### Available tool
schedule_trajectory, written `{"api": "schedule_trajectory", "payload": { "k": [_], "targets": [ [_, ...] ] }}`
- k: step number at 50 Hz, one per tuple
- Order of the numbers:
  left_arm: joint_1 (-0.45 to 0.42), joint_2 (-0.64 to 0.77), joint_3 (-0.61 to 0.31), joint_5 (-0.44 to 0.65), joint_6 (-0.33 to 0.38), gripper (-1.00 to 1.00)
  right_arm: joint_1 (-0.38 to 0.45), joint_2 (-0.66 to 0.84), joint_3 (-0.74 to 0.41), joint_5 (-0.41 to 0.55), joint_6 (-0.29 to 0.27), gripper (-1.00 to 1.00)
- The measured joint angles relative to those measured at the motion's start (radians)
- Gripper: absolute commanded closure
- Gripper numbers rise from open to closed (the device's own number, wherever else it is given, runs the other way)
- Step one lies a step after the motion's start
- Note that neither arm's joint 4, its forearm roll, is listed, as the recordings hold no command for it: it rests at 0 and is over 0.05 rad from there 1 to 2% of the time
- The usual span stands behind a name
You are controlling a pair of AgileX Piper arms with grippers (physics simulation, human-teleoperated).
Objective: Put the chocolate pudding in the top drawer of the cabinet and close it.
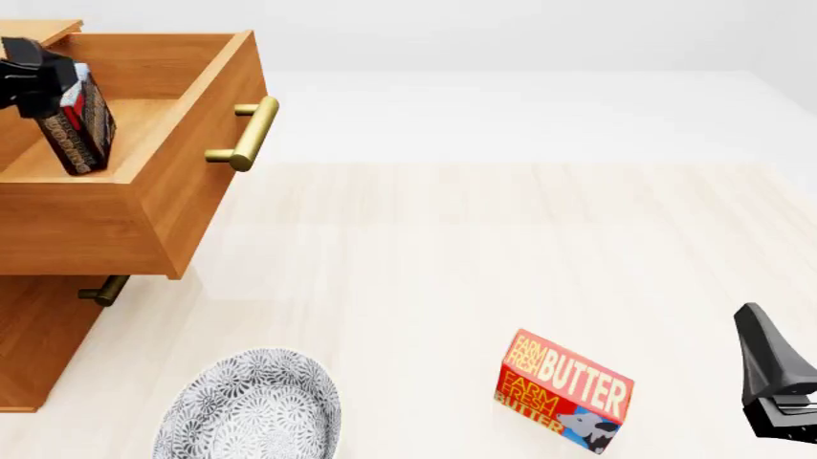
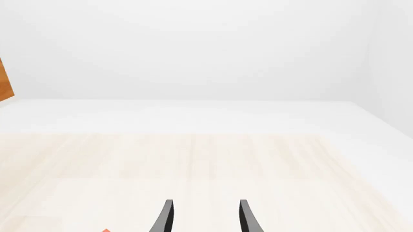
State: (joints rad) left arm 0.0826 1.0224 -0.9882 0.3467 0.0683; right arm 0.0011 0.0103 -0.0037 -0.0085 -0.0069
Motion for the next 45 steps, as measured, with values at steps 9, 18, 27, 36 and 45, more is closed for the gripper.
{"api": "schedule_trajectory", "payload": {
  "k": [9, 18, 27, 36, 45],
  "targets": [
    [-0.026, -0.01, -0.061, 0.05, 0.015, -1.0, 0.0, 0.0, 0.0, 0.0, 0.0, -1.0],
    [-0.074, 0.0, -0.117, 0.081, 0.031, -1.0, 0.0, 0.0, 0.0, 0.0, 0.0, -1.0],
    [-0.123, 0.013, -0.17, 0.11, 0.037, -1.0, 0.0, 0.0, 0.0, 0.0, 0.0, -1.0],
    [-0.174, 0.025, -0.228, 0.143, 0.039, -1.0, 0.0, 0.0, 0.0, 0.0, 0.0, -1.0],
    [-0.251, 0.054, -0.296, 0.155, 0.032, -1.0, 0.0, 0.0, 0.0, 0.0, 0.0, -1.0]
  ]
}}
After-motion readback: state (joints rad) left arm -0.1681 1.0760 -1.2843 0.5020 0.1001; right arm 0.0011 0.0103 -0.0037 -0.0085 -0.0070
